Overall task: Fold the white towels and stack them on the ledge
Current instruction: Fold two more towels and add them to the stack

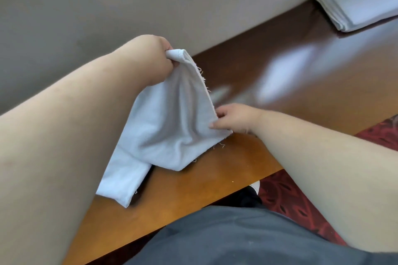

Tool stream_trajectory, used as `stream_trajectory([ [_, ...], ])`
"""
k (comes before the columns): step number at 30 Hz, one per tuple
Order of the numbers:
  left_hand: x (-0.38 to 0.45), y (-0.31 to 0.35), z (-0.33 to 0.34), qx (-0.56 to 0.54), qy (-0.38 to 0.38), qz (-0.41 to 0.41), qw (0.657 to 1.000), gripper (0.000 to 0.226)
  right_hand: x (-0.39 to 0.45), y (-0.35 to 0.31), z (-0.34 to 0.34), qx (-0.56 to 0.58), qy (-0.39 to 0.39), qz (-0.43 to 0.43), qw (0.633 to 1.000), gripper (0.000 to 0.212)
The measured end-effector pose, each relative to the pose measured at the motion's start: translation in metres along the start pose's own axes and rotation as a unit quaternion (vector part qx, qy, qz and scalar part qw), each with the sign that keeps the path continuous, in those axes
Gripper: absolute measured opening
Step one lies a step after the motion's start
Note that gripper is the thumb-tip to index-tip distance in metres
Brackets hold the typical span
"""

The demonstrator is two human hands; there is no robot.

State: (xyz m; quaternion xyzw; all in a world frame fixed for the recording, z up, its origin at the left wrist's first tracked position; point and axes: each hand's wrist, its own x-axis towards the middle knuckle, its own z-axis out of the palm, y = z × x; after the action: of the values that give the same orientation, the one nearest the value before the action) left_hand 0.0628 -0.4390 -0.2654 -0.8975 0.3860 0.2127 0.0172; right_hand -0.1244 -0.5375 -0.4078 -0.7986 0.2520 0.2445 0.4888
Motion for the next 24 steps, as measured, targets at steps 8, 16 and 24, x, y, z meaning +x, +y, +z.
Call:
stream_trajectory([
  [8, 0.075, 0.021, 0.047, 0.025, 0.055, 0.002, 0.998, 0.013, -0.019, 0.063, 0.046, 0.224, 0.065, 0.057, 0.971, 0.025],
  [16, 0.142, 0.060, 0.095, -0.051, 0.057, 0.006, 0.997, 0.018, -0.029, 0.111, 0.034, 0.251, 0.219, 0.095, 0.938, 0.012],
  [24, 0.126, 0.104, 0.162, -0.135, -0.061, 0.099, 0.984, 0.065, -0.036, 0.159, -0.004, 0.193, 0.248, 0.143, 0.938, 0.029],
])
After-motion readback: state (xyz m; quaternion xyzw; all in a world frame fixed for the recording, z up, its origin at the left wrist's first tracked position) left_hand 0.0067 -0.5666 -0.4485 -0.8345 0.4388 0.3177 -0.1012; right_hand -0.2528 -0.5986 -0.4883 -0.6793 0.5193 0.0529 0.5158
